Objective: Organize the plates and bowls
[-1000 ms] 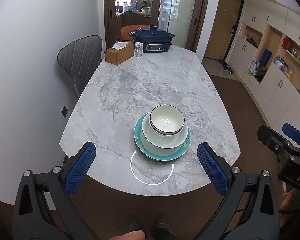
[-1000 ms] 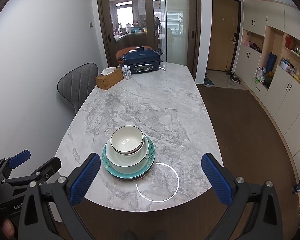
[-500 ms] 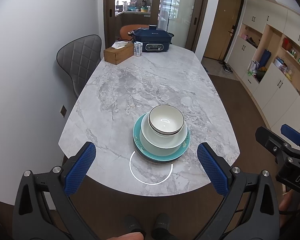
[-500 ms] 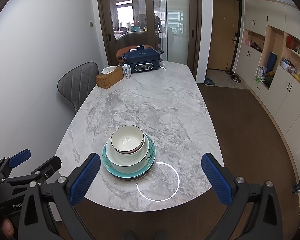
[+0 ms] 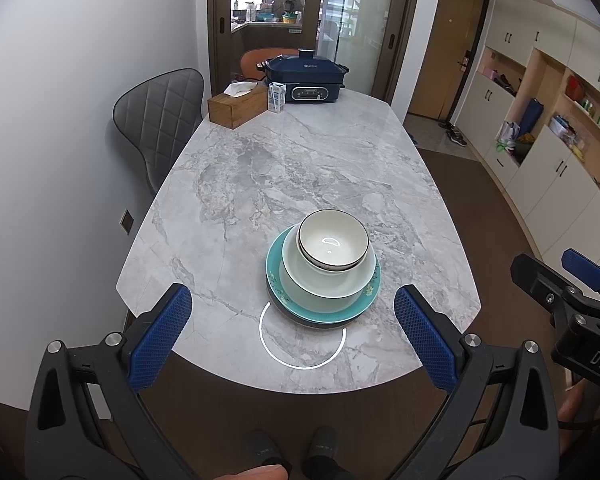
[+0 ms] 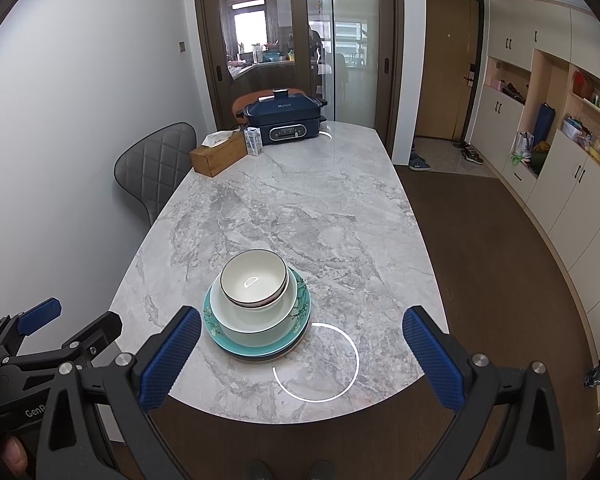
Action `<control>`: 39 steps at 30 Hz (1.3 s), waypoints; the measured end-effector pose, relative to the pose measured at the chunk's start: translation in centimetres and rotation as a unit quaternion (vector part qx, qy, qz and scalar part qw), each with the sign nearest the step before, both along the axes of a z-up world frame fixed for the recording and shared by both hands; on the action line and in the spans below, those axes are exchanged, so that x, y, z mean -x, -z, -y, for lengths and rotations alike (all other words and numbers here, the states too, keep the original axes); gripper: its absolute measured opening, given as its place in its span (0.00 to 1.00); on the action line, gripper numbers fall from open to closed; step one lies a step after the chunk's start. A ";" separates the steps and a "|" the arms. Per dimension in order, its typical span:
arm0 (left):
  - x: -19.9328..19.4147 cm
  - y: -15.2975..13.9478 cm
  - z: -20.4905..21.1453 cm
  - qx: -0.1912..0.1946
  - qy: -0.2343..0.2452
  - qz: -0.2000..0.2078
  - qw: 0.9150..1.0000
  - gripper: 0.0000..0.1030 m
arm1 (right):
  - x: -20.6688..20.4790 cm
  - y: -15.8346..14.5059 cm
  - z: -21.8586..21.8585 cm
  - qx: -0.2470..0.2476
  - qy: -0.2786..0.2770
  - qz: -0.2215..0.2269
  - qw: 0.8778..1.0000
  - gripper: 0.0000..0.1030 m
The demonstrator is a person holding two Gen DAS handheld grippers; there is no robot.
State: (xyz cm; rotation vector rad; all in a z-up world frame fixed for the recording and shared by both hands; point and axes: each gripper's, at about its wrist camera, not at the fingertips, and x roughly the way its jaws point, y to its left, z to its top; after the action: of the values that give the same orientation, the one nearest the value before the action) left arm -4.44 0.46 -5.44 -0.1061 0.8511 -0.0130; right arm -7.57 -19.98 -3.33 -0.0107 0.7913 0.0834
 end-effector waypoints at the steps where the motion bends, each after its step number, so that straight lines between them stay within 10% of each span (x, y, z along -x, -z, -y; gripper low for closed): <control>1: 0.0 0.0 -0.1 -0.001 0.001 0.000 1.000 1.00 | 0.0 0.0 0.0 0.000 0.000 0.000 1.000 1.00; 39: 0.3 0.4 0.2 -0.003 -0.005 -0.002 1.000 1.00 | -0.1 0.6 0.1 -0.001 -0.005 -0.004 1.000 1.00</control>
State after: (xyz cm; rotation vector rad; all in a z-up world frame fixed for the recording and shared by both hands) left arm -4.70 0.27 -5.86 -0.1037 0.8553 -0.0008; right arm -7.45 -20.07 -3.95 -0.0130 0.8001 0.0928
